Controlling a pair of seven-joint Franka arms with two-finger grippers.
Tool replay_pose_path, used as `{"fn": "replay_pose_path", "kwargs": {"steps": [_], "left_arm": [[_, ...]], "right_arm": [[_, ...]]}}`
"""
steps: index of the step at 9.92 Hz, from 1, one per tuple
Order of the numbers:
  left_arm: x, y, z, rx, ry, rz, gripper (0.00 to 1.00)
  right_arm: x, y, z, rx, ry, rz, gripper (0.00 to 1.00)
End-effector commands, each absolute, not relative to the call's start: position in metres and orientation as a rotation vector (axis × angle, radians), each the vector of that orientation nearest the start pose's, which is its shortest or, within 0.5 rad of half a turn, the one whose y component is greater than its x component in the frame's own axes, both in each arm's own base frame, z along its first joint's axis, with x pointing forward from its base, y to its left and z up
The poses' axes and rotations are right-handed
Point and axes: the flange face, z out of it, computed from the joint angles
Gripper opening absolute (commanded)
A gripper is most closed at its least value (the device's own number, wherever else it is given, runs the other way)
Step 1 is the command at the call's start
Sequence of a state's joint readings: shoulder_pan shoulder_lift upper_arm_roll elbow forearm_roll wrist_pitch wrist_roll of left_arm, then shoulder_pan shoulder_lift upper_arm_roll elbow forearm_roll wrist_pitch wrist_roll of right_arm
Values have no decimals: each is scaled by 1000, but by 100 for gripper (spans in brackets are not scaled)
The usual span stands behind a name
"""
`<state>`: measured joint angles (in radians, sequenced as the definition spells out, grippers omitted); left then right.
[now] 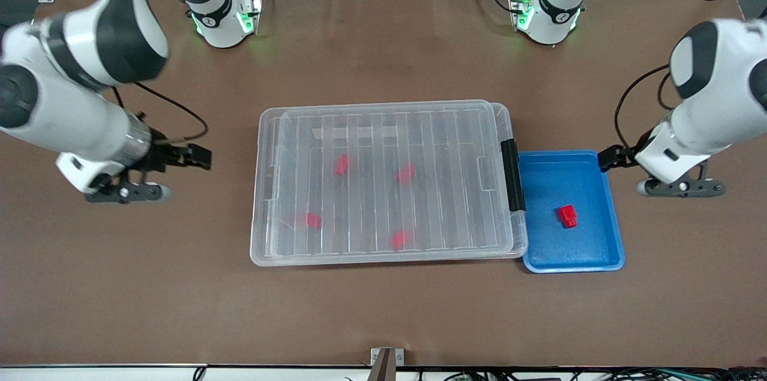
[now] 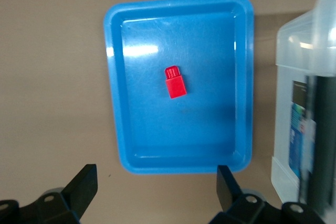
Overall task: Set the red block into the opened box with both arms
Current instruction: 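Grip the lid edge with the right gripper while the left gripper grasps the block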
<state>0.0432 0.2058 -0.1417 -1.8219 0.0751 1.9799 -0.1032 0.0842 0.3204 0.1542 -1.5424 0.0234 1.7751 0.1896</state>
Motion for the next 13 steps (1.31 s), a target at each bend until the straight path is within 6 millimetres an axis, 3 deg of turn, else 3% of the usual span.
{"fn": "replay_pose_path", "kwargs": {"steps": [1,2,3,5,7,10,13], "left_arm": [[618,-51,342,-3086,-157,112,100],[623,-51,313,-3075,-240,117,100],[627,-54,287,-3063,-338,114,100],[632,-56,255,-3069,-434,87,99],[635,-53,222,-3083,-455,78,91],[635,-47,191,-3094,-471,73,75],[636,-47,182,-3101,-473,58,51]], "right_arm": [[625,159,415,-3072,-58,89,100],[632,171,388,-3066,-43,90,100],[634,180,373,-3063,-45,80,100],[635,190,360,-3065,-67,78,100],[637,197,344,-3064,-91,80,100],[639,184,340,-3103,-147,85,100],[643,146,339,-3130,-204,152,100]]}}
